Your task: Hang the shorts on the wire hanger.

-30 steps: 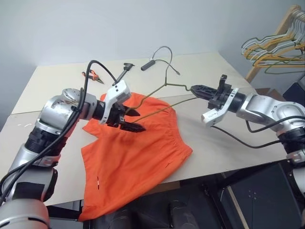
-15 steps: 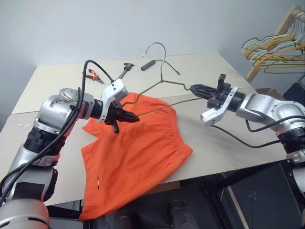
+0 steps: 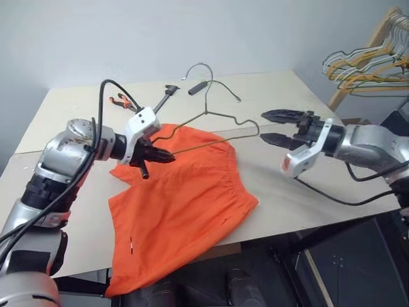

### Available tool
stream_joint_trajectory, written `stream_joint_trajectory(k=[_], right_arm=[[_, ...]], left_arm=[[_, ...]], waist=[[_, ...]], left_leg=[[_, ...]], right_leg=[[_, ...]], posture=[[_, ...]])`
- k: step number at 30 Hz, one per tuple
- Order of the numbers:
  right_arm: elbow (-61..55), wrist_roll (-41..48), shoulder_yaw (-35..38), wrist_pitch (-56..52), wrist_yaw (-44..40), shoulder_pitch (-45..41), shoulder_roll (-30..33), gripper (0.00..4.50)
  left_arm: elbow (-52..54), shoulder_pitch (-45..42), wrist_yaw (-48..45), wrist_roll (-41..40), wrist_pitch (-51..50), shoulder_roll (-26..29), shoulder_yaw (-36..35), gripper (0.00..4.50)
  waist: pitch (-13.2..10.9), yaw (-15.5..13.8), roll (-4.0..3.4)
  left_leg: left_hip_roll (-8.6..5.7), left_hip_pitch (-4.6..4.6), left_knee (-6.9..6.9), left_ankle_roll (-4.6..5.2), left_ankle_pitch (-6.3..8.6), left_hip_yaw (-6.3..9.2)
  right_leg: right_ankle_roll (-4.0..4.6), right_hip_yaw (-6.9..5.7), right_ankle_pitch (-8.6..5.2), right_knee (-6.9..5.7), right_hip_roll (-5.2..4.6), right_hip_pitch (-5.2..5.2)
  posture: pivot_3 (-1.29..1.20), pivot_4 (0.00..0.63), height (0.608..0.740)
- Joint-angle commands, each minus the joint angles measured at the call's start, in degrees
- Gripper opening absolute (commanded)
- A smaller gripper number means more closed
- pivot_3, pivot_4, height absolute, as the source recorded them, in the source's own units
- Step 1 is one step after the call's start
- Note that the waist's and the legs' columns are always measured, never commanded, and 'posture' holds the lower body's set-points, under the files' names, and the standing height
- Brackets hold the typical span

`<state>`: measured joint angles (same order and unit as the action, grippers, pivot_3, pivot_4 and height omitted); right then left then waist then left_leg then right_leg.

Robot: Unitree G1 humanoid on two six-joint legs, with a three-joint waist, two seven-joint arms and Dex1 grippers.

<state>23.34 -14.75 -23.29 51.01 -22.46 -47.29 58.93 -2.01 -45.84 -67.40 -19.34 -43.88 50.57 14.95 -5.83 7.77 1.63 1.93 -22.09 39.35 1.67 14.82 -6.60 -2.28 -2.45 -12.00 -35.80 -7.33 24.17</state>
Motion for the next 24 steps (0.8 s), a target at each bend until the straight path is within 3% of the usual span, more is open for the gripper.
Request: stream_joint_trajectory(k=[1,4,9,15,21,24], right_arm=[[-11.68,31.09,2.91,-27.46,-25.51,0.3,0.25,4.48],[-15.8,41.01,3.26,-47.53,-39.3,-3.29,-0.55,4.48],[-16.14,38.44,0.43,-65.78,-51.01,-9.44,-2.43,4.48],[-13.32,31.69,-2.66,-78.36,-54.3,-15.05,-9.15,4.48],[-10.77,25.13,-4.63,-81.49,-55.35,-17.02,-14.19,4.48],[-10.64,23.02,-4.67,-81.56,-56.07,-17.22,-15.53,3.91]], left_arm=[[1.36,1.69,-3.01,3.4,11.01,2.41,-1.23,0.0],[1.12,2.48,-4.76,3.53,14.18,2.39,-2.02,0.0],[1.9,3.05,-5.64,3.56,15.42,1.92,-2.86,0.0],[2.07,3.44,-6.22,3.61,16.31,1.44,-3.4,0.0],[2.1,2.93,-6.42,3.89,16.13,0.85,-3.26,0.0],[2.03,2.81,-6.39,4.24,15.88,0.69,-2.96,0.0]], waist=[[0.04,0.09,-0.02],[0.34,-0.36,-0.1],[1.21,-1.99,-0.15],[1.52,-3.01,-0.23],[1.57,-3.77,-0.24],[1.57,-3.87,-0.24]], left_leg=[[0.01,0.0,0.04,0.01,0.01,0.02],[0.08,-0.14,0.49,0.23,0.14,0.08],[0.11,-0.25,0.71,0.86,0.53,0.02],[0.09,-0.32,0.74,0.81,0.54,-0.06],[0.05,-0.84,0.95,0.37,0.28,-0.19],[0.02,-1.3,1.12,0.35,0.27,-0.22]], right_leg=[[-0.01,0.0,0.04,0.0,0.0,-0.03],[-0.01,-0.08,0.06,-0.23,0.0,-0.01],[-0.05,-0.09,0.15,-0.29,-0.02,0.07],[-0.05,-0.08,0.15,-0.33,-0.02,0.17],[-0.05,-0.16,0.15,-0.4,-0.02,0.56],[-0.09,-0.2,0.18,-0.48,-0.02,0.91]], posture=[[-0.08,0.012,0.74],[-0.07,0.002,0.74],[-0.06,0.001,0.74],[-0.05,0.005,0.74],[-0.05,0.004,0.74],[-0.05,0.004,0.74]])
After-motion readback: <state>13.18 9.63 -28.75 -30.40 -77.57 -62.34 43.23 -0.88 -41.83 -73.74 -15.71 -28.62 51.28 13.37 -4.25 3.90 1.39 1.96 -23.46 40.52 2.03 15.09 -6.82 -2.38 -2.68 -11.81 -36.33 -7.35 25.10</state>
